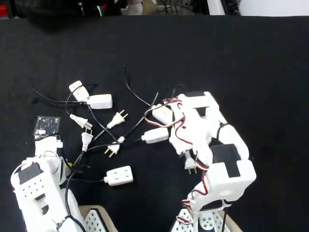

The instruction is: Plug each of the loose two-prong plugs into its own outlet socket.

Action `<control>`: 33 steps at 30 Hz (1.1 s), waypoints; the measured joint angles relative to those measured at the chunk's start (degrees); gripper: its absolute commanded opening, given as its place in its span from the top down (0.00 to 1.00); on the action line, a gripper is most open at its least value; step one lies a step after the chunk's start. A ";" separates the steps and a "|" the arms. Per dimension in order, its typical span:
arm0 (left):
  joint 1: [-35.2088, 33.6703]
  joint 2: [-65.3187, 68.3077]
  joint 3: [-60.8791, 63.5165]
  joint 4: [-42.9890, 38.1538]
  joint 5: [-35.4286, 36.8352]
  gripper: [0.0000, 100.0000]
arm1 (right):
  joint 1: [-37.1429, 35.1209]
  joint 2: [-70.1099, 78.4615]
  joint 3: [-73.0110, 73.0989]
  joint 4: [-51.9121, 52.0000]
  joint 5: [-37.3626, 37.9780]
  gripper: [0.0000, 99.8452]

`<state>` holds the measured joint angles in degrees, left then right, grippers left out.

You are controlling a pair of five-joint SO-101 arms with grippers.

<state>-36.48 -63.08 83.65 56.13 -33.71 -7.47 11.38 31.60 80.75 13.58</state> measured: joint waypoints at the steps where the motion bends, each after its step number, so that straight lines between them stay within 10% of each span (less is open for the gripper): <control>1: 0.00 0.00 0.00 0.00 0.00 0.76 | 0.00 0.00 0.18 0.00 0.00 0.99; 15: 0.00 0.00 0.00 0.00 0.00 0.76 | -0.62 -0.09 -6.68 2.20 0.88 0.99; 25: 0.00 0.00 0.00 0.00 0.09 0.76 | 1.05 -0.62 -9.76 2.20 27.60 0.76; 33: 0.00 0.00 0.00 0.00 0.09 0.76 | 3.25 -2.20 -10.55 6.42 33.05 0.69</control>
<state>-36.48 -63.08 83.65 56.13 -33.63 -4.22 9.19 21.05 87.16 46.64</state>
